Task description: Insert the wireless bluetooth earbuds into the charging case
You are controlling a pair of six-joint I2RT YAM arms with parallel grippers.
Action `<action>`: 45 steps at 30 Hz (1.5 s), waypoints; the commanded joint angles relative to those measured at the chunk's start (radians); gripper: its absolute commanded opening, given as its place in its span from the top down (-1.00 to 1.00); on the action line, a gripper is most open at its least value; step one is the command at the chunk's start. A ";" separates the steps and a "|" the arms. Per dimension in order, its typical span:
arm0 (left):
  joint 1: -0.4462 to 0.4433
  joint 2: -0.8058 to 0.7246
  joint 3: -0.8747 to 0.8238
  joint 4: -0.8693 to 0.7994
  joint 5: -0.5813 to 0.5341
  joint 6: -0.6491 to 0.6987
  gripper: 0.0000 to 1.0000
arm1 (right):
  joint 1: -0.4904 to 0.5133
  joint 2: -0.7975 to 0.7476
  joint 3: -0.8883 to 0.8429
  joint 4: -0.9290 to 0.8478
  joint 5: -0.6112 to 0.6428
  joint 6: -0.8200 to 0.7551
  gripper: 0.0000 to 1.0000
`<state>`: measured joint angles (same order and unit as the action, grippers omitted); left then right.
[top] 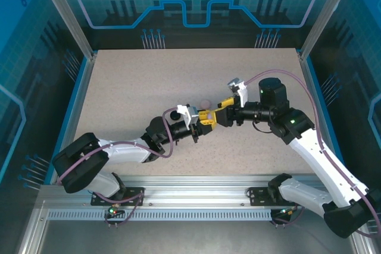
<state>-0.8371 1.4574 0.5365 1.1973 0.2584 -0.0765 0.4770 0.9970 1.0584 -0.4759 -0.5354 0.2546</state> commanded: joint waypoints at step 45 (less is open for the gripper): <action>0.141 0.608 0.746 -1.185 0.088 -0.436 0.72 | -0.353 -0.263 -0.218 -0.216 0.474 0.143 -1.00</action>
<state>-0.7067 2.0495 1.2564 0.0448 0.3378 -0.4927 0.1413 0.7433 0.8478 -0.6666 -0.0452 0.3859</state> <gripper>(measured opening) 0.213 0.999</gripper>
